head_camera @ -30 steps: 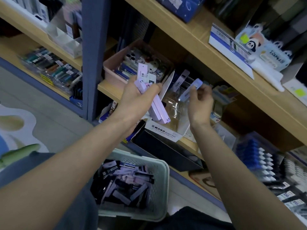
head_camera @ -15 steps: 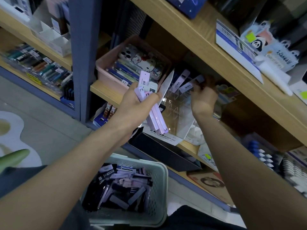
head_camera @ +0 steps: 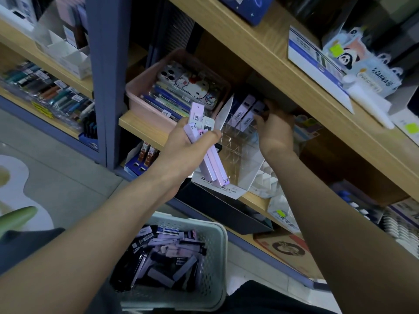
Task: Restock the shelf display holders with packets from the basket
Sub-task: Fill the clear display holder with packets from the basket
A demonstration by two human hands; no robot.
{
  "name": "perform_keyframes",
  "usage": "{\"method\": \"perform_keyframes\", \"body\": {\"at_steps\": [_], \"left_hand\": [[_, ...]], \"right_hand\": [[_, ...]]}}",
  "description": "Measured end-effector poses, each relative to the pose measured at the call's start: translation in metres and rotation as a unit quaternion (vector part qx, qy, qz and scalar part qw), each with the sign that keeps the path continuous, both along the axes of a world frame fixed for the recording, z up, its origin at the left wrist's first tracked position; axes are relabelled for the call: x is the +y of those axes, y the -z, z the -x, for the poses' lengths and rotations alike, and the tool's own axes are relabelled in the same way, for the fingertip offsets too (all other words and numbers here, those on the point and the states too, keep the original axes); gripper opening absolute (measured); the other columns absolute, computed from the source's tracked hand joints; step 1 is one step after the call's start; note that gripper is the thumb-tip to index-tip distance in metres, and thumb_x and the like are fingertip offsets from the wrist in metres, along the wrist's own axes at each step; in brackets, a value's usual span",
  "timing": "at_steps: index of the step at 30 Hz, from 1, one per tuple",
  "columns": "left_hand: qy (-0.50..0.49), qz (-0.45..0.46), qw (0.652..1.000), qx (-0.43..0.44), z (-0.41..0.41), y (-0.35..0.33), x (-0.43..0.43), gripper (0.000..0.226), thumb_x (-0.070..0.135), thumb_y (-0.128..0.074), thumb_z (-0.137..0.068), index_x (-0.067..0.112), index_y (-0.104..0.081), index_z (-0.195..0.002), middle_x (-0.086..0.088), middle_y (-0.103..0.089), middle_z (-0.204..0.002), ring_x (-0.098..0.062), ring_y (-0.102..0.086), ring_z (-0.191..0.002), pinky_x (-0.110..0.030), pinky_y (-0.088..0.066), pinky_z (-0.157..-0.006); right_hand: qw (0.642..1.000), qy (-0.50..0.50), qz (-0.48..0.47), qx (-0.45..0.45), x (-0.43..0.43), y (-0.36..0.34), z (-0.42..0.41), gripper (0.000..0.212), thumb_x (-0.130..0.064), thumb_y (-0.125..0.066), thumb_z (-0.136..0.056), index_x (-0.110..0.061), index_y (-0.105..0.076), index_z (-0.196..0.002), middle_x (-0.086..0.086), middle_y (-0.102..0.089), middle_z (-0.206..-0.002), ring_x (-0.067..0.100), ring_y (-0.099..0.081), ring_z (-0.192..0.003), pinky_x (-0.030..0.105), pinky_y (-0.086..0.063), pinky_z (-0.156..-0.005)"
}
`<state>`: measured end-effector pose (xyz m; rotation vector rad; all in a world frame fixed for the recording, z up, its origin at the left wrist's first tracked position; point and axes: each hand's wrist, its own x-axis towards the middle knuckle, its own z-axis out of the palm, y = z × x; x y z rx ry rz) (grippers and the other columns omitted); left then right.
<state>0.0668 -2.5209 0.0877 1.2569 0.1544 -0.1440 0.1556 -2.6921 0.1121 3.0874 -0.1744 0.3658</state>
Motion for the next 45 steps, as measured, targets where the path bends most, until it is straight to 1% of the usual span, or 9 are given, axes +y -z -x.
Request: {"method": "perform_keyframes", "body": {"at_steps": [5, 9, 14, 18, 23, 31, 36, 39, 45], "left_hand": [[-0.012, 0.0, 1.0, 0.014, 0.001, -0.002, 0.001, 0.013, 0.028, -0.059, -0.09, 0.022, -0.047, -0.089, 0.004, -0.054, -0.079, -0.005, -0.055, -0.07, -0.018, -0.043, -0.061], [-0.024, -0.009, 0.999, 0.019, 0.001, -0.001, 0.001, 0.013, 0.029, -0.06, -0.089, 0.02, -0.05, -0.089, 0.003, -0.054, -0.079, -0.007, -0.055, -0.072, -0.019, -0.041, -0.062], [-0.025, -0.005, 0.999, 0.027, 0.002, 0.0, -0.004, 0.025, 0.031, -0.063, -0.087, 0.011, -0.057, -0.1, -0.006, -0.063, -0.088, -0.015, -0.062, -0.081, -0.029, -0.049, -0.074], [-0.024, 0.0, 0.999, 0.021, 0.006, -0.001, -0.006, 0.043, 0.038, -0.066, -0.084, 0.003, -0.055, -0.108, -0.016, -0.063, -0.098, -0.023, -0.063, -0.087, -0.039, -0.05, -0.079], [-0.021, 0.015, 0.999, 0.046, 0.01, -0.006, -0.013, 0.027, 0.038, -0.063, -0.085, 0.014, -0.055, -0.095, -0.008, -0.061, -0.089, -0.02, -0.06, -0.082, -0.04, -0.049, -0.08], [-0.056, -0.021, 0.997, 0.056, 0.008, -0.003, -0.014, 0.014, 0.024, -0.061, -0.087, 0.014, -0.053, -0.09, -0.005, -0.054, -0.081, -0.014, -0.051, -0.07, -0.027, -0.042, -0.067], [-0.061, -0.028, 0.996, 0.054, 0.005, -0.002, -0.01, 0.012, 0.022, -0.06, -0.088, 0.015, -0.05, -0.083, -0.002, -0.051, -0.074, -0.013, -0.049, -0.066, -0.024, -0.04, -0.062], [-0.058, -0.021, 0.997, 0.054, 0.004, -0.003, -0.009, 0.013, 0.022, -0.06, -0.088, 0.015, -0.049, -0.083, -0.001, -0.049, -0.071, -0.012, -0.048, -0.064, -0.023, -0.04, -0.06], [-0.053, -0.009, 0.997, 0.06, 0.001, -0.005, -0.003, 0.014, 0.023, -0.061, -0.088, 0.012, -0.051, -0.09, -0.003, -0.049, -0.072, -0.013, -0.048, -0.065, -0.024, -0.04, -0.06]], "right_hand": [[1.0, 0.011, -0.015, -0.009, 0.006, 0.0, 0.005, 0.035, -0.026, -0.042, -0.1, -0.008, -0.041, -0.13, 0.019, -0.058, -0.117, 0.032, -0.058, -0.105, 0.038, -0.05, -0.082], [0.972, -0.084, -0.208, -0.068, 0.02, -0.004, 0.046, 0.017, -0.014, -0.041, -0.1, -0.01, -0.052, -0.112, 0.004, -0.065, -0.094, 0.007, -0.059, -0.076, 0.007, -0.043, -0.067], [0.824, -0.129, -0.531, 0.15, 0.045, -0.01, 0.104, 0.024, -0.018, -0.044, -0.099, -0.006, -0.063, -0.093, 0.011, -0.066, -0.079, 0.01, -0.062, -0.063, 0.022, -0.054, -0.057], [0.784, -0.108, -0.574, 0.211, 0.045, -0.014, 0.116, 0.016, -0.013, -0.051, -0.095, -0.004, -0.065, -0.096, 0.006, -0.066, -0.078, 0.009, -0.064, -0.062, 0.024, -0.058, -0.062], [0.76, -0.087, -0.597, 0.24, 0.033, -0.022, 0.118, 0.02, -0.011, -0.045, -0.098, -0.002, -0.063, -0.093, 0.011, -0.066, -0.08, 0.012, -0.065, -0.061, 0.028, -0.059, -0.065], [0.819, -0.049, -0.561, 0.113, 0.012, -0.02, 0.096, 0.009, -0.009, -0.042, -0.099, -0.003, -0.047, -0.103, 0.002, -0.069, -0.085, 0.017, -0.068, -0.08, 0.026, -0.057, -0.075], [0.878, 0.011, -0.478, -0.04, 0.001, -0.007, 0.057, 0.026, -0.011, -0.059, -0.088, 0.002, -0.052, -0.109, 0.011, -0.064, -0.093, 0.013, -0.065, -0.078, 0.021, -0.051, -0.066], [0.865, 0.037, -0.492, -0.097, 0.003, 0.002, 0.044, 0.022, -0.013, -0.06, -0.09, -0.004, -0.052, -0.108, -0.002, -0.06, -0.093, 0.0, -0.059, -0.081, 0.01, -0.044, -0.069], [0.861, 0.035, -0.484, -0.151, 0.009, 0.009, 0.029, 0.017, -0.011, -0.057, -0.092, -0.022, -0.045, -0.087, -0.004, -0.057, -0.092, 0.008, -0.056, -0.087, 0.025, -0.044, -0.087]]}}
